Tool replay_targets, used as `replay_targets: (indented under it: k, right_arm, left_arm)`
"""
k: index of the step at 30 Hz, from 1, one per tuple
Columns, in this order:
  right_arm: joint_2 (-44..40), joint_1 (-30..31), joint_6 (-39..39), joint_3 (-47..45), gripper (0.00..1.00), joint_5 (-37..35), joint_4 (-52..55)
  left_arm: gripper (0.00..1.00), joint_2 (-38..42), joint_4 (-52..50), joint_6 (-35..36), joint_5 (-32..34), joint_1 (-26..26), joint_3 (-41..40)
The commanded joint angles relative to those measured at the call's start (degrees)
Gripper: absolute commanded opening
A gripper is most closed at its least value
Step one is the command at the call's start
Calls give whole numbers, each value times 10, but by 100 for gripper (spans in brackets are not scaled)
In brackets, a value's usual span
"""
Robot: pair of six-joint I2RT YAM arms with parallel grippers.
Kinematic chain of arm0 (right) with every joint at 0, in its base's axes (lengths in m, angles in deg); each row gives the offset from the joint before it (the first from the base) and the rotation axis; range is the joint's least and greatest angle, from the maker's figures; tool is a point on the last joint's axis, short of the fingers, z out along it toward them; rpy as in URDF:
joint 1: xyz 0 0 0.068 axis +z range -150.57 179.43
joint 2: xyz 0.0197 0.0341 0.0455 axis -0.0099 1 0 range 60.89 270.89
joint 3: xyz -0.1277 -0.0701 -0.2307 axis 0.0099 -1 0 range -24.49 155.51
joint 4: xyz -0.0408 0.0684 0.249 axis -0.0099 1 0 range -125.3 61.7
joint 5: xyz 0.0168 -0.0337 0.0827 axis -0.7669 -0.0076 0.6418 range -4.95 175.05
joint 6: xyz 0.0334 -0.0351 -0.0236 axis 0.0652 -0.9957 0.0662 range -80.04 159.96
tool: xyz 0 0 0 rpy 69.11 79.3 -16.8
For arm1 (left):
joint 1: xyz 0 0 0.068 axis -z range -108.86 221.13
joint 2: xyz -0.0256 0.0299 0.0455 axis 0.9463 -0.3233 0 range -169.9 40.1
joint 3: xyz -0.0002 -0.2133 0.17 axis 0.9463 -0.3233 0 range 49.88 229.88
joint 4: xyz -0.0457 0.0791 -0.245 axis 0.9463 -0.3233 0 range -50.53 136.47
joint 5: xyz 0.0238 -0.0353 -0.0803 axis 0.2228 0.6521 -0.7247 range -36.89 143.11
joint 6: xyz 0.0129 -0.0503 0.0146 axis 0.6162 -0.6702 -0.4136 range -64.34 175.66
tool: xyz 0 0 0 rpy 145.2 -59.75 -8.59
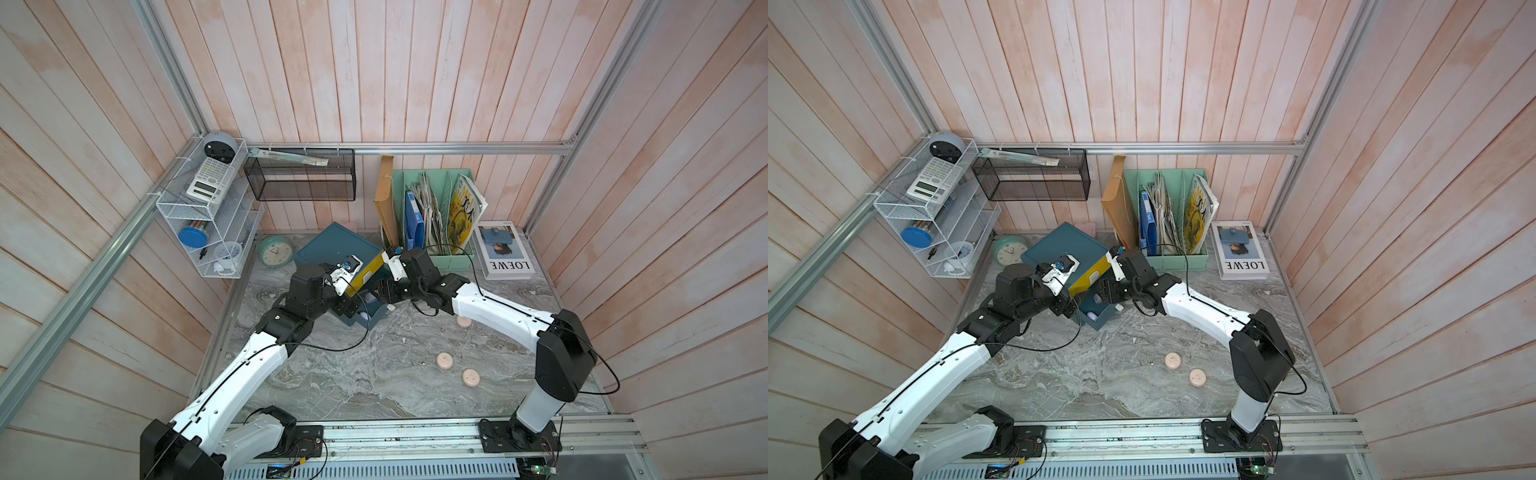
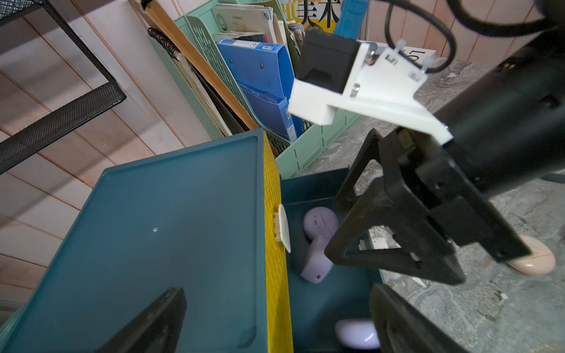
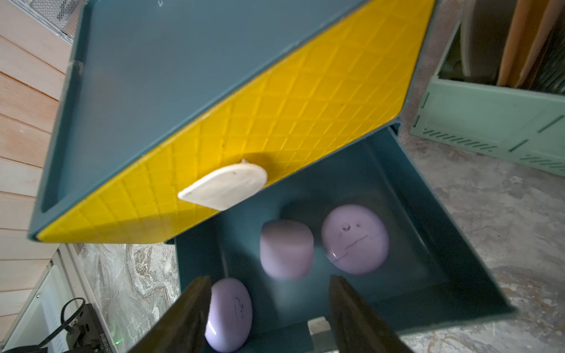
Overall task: Put the bluetooth earphones in the drawer according to color
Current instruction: Place the bluetooth earphone in the drawer.
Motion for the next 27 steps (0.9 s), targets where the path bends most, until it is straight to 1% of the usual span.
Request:
replay_targets:
  k: [1,4,11,18,21,22,24,27]
  right_arm:
    - [-8,4,1,-5,69,-14,-11]
    - [-18,4,2,-17,69,-21,-16]
    - [-52,3,-1,-52,69,-40,-27]
    - [-95,3,1,-105,69,-65,-40]
    - [-111,3,2,-129,69,-77,-41]
    - [-114,2,3,-135,69,-78,-41]
    - [-119,2,7,-148,69,-80,-41]
    - [-124,1,14,-167,69,-80,-48]
  left_arm:
    - [100,10,27,-13,14,-3,-9]
    - [100,16,47,-22,30,-3,-17]
    - [100,7,88,-43,105,-3,-25]
    - [99,-8,118,-63,166,-4,-26]
    - [96,-14,118,-65,183,-4,-23]
    - [92,-16,118,-66,187,-4,-22]
    - [89,-20,118,-65,188,-5,-22]
    - [81,-24,117,-64,183,-6,-23]
